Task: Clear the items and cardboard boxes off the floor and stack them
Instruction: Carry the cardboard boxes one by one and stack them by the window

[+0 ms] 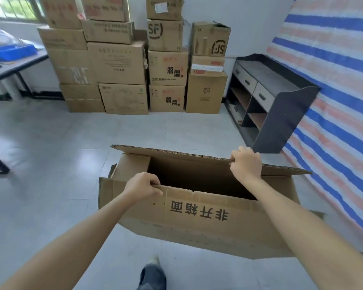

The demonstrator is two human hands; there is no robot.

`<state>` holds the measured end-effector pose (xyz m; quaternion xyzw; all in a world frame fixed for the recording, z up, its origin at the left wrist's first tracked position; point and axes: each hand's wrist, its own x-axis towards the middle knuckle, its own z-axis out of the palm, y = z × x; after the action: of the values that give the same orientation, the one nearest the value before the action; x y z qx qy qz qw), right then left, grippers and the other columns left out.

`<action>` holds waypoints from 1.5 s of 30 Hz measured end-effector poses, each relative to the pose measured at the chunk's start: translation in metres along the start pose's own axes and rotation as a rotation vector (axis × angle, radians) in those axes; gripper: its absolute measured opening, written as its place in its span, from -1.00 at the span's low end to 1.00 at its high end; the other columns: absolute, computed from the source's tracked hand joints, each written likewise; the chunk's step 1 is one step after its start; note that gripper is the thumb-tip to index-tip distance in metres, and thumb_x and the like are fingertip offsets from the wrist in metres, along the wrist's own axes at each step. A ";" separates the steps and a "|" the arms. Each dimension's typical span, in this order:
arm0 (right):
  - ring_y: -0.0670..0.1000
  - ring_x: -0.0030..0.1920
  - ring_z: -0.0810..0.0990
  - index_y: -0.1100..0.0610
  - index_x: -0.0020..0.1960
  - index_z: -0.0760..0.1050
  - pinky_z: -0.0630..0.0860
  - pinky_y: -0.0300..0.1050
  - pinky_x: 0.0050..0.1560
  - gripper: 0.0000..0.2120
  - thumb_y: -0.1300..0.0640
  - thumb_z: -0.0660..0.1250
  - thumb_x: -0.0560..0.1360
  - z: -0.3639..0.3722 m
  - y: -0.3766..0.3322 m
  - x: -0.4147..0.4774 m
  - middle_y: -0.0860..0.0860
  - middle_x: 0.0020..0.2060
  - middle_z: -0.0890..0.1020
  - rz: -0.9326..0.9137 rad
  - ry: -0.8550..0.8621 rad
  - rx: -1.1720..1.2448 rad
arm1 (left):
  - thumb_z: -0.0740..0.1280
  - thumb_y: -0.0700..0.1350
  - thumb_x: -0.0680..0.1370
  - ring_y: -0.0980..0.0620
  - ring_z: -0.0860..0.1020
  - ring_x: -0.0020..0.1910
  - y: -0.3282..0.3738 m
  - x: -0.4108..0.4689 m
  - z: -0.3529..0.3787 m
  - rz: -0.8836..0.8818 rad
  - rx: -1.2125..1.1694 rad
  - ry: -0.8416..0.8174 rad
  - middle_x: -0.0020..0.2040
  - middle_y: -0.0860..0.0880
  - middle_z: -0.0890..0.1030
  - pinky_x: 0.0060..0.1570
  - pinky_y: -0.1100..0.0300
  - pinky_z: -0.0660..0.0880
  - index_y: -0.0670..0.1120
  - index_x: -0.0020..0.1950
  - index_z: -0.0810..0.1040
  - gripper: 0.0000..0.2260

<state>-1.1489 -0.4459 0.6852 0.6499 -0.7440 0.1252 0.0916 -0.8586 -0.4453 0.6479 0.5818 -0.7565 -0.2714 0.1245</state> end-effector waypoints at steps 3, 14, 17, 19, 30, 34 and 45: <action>0.05 -0.01 0.44 0.18 -0.02 0.57 0.16 -0.18 -0.11 -0.83 0.20 0.20 0.54 0.019 0.018 0.040 0.06 -0.07 0.54 0.005 -0.009 -0.008 | 0.44 -0.07 0.43 0.07 0.52 -0.10 0.011 0.050 0.011 -0.030 0.001 0.009 -0.20 0.10 0.54 -0.04 0.10 0.54 0.00 -0.11 0.61 -0.93; 0.05 -0.02 0.43 0.20 -0.04 0.56 0.15 -0.19 -0.10 -0.84 0.23 0.20 0.53 0.084 0.079 0.218 0.06 -0.07 0.54 -0.083 -0.089 0.003 | 0.44 -0.10 0.43 0.06 0.54 -0.09 0.024 0.260 0.035 -0.129 -0.069 -0.071 -0.17 0.07 0.56 0.00 0.08 0.56 -0.04 -0.07 0.63 -0.90; 0.04 -0.08 0.42 0.22 -0.09 0.56 0.20 -0.18 -0.12 -0.86 0.23 0.23 0.52 0.098 0.111 0.261 0.07 -0.12 0.53 -0.014 -0.086 0.011 | 0.45 -0.10 0.43 0.07 0.53 -0.11 0.047 0.318 0.038 -0.110 -0.054 -0.089 -0.18 0.08 0.56 -0.04 0.10 0.55 -0.04 -0.07 0.63 -0.89; 0.04 -0.06 0.44 0.21 -0.10 0.56 0.24 -0.18 -0.11 -0.86 0.23 0.23 0.52 0.109 0.133 0.287 0.06 -0.14 0.53 0.002 -0.085 0.008 | 0.45 -0.10 0.43 0.08 0.52 -0.13 0.061 0.350 0.044 -0.103 -0.043 -0.110 -0.20 0.09 0.54 -0.08 0.15 0.53 -0.03 -0.10 0.62 -0.92; 0.05 0.00 0.46 0.20 -0.04 0.58 0.16 -0.19 -0.12 -0.85 0.22 0.23 0.53 0.172 0.265 0.479 0.07 -0.07 0.55 -0.065 -0.077 0.061 | 0.49 -0.12 0.38 0.10 0.53 -0.13 0.153 0.557 0.076 -0.131 -0.070 -0.066 -0.24 0.15 0.55 -0.03 0.10 0.54 0.04 -0.21 0.57 -0.88; -0.01 -0.03 0.42 0.17 -0.02 0.57 0.14 -0.23 -0.12 -0.84 0.20 0.21 0.54 0.188 0.302 0.545 0.04 -0.05 0.55 -0.124 -0.090 0.079 | 0.49 -0.14 0.38 0.12 0.52 -0.16 0.184 0.615 0.082 -0.175 -0.099 -0.020 -0.26 0.17 0.55 -0.07 0.15 0.52 0.08 -0.26 0.55 -0.84; 0.03 -0.45 0.47 0.14 -0.47 0.50 0.20 -0.19 -0.39 -0.71 0.38 0.58 0.05 0.260 0.333 0.702 0.01 -0.48 0.49 -0.254 -0.073 0.088 | 0.48 -0.09 0.40 0.10 0.53 -0.09 0.189 0.770 0.109 -0.325 -0.155 0.022 -0.18 0.11 0.58 -0.03 0.15 0.52 0.07 -0.18 0.58 -0.89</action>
<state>-1.5691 -1.1473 0.6252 0.7463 -0.6524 0.1214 0.0507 -1.2920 -1.1127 0.5656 0.6882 -0.6278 -0.3390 0.1317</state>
